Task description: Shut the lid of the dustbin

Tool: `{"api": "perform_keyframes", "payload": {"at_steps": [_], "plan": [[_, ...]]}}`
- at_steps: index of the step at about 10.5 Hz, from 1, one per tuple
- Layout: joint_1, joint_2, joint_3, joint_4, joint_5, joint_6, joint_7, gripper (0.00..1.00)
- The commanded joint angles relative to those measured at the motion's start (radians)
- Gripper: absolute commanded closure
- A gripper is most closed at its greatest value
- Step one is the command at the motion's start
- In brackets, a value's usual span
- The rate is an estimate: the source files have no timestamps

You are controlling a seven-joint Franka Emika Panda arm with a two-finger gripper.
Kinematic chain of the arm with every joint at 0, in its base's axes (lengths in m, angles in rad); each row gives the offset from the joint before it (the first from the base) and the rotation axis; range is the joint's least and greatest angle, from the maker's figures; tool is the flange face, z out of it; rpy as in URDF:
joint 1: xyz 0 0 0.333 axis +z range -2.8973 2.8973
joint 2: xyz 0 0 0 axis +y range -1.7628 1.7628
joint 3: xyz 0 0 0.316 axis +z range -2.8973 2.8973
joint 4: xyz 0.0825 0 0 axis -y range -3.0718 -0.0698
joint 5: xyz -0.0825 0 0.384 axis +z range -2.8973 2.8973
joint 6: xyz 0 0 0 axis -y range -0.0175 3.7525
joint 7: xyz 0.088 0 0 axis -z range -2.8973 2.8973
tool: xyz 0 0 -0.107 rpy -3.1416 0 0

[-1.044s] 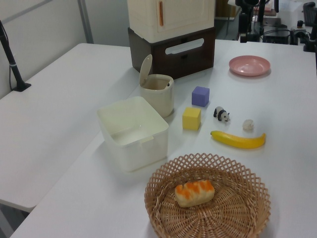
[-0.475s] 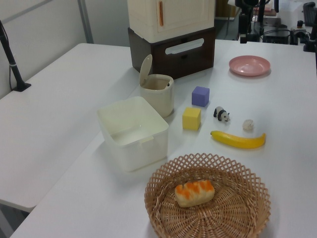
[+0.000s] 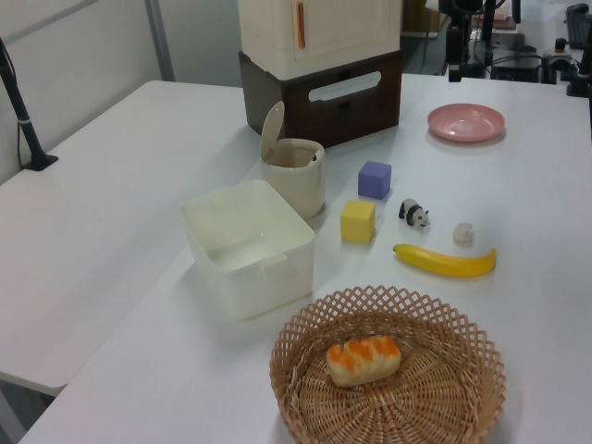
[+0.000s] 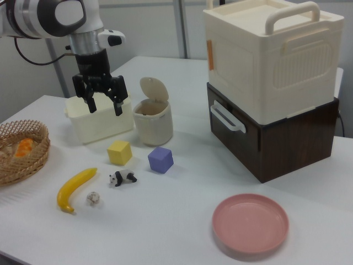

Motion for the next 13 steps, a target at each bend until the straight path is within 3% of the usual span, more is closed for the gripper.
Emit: {"api": "perform_keyframes", "payload": {"at_steps": [1,4,9,13], "plan": [[-0.001,0.003,0.002,0.010,-0.015,-0.021,-0.047,0.52],[-0.001,0.005,0.002,0.010,-0.015,-0.020,-0.048,0.98],[-0.003,0.010,0.002,0.013,-0.015,-0.016,-0.073,1.00],[-0.004,0.081,0.001,0.096,-0.013,0.009,-0.073,1.00]]}}
